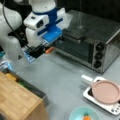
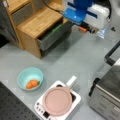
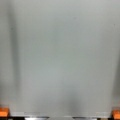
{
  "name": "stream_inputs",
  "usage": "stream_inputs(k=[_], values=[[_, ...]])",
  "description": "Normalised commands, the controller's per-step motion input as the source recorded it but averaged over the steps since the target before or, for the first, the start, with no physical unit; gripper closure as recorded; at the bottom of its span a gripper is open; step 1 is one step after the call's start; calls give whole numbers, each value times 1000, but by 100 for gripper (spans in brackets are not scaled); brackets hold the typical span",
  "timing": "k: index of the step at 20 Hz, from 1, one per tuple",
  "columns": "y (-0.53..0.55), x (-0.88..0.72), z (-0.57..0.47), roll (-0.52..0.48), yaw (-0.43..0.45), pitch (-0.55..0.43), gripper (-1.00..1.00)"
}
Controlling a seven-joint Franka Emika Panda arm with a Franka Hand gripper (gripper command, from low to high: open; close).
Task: Open the microwave oven door. Pull out the microwave oven tray. Pick up the bowl. Place the bowl on the microwave tray.
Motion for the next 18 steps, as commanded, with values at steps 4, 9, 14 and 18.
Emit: stream_inputs(k=[4, 9, 14, 18], values=[[-54, 92, -19, 127, 318, 106, -100], [-65, 107, 10, 151, 183, 107, -100], [-31, 32, 64, 291, 95, 145, -100], [38, -64, 119, 304, 13, 184, -100]])
